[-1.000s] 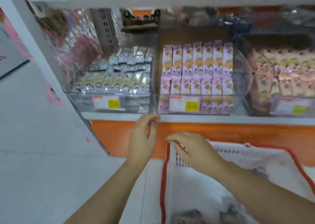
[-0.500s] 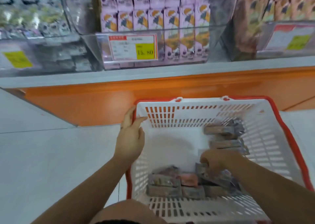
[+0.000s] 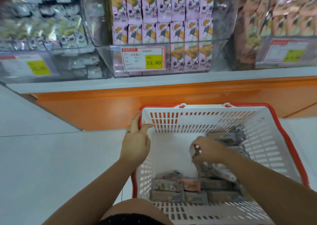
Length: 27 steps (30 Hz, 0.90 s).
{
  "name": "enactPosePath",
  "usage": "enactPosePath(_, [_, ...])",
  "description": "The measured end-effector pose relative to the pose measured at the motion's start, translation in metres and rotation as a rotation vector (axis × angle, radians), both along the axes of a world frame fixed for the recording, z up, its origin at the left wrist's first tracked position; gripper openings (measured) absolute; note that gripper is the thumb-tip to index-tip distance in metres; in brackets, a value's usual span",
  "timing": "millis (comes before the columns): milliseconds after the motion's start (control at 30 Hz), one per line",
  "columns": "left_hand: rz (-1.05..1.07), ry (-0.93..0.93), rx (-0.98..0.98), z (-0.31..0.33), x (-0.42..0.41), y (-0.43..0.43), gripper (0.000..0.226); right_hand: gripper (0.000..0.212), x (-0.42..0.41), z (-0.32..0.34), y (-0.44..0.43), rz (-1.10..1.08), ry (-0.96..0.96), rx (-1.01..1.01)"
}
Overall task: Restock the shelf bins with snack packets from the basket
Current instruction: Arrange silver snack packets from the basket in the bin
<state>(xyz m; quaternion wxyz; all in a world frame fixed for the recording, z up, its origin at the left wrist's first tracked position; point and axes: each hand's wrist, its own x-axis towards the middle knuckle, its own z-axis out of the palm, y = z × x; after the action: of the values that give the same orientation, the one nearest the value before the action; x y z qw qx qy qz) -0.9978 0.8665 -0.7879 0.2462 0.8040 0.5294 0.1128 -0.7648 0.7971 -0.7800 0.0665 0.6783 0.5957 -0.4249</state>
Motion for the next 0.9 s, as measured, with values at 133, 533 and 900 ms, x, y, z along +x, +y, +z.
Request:
enactPosePath(133, [-0.16, 0.164, -0.158, 0.023, -0.004, 0.008, 0.046, 0.021, -0.012, 0.058, 0.019, -0.131, 0.319, 0.076])
enactPosePath(533, [-0.213, -0.467, -0.39, 0.147, -0.047, -0.009, 0.021, 0.031, -0.059, 0.174, 0.028, -0.1, 0.686, 0.239])
enactPosePath(900, [-0.164, -0.747, -0.249, 0.237, -0.125, 0.006, 0.048, 0.038, -0.135, 0.263, 0.087, -0.231, 1.076, 0.267])
